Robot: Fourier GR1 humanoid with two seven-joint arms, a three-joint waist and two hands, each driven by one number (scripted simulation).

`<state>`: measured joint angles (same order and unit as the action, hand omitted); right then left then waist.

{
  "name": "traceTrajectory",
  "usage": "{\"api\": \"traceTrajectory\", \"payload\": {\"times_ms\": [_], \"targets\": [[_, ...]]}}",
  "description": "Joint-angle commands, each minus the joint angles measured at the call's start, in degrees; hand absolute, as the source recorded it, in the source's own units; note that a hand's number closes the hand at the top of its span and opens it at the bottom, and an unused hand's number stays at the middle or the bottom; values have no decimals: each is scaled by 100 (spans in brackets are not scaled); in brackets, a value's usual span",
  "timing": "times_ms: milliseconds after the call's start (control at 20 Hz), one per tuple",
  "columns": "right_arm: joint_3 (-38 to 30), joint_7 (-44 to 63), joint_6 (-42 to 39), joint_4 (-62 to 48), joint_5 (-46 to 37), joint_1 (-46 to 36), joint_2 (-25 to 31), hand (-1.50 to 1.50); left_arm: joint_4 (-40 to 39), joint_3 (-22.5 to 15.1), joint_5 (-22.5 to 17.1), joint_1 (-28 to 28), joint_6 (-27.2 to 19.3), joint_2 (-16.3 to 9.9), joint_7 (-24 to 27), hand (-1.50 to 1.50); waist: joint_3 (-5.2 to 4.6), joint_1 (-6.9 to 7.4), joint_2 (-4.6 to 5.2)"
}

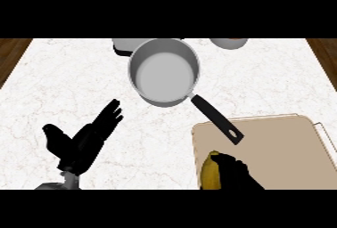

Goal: Pick the lemon from the tray and place it in the pot

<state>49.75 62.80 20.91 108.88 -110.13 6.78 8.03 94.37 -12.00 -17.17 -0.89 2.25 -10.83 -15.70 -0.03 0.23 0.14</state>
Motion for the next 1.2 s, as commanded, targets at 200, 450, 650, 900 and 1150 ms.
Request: {"api": "traceTrajectory", "payload": {"times_ms": [200,450,650,900,1150], "targets": [[-333,548,-285,897,1231,-692,-760,150,-2,-32,-30,-127,90,-8,-65,0,3,189,75],[-714,446,-255,640,1560,-1030,-761,150,83,-102,1,-146,92,12,-99,0,8,312,98],[-1444,504,-537,273,2361,-1973,-779,150,-116,-165,84,-243,83,134,43,0,-3,340,121],[-2738,383,-470,-938,3571,-3815,-794,150,-214,-125,23,-337,211,72,-20,0,-1,408,114],[-3726,-177,-127,-2925,4422,-5037,-800,150,-63,-177,106,-202,119,125,-10,0,3,440,112]]}}
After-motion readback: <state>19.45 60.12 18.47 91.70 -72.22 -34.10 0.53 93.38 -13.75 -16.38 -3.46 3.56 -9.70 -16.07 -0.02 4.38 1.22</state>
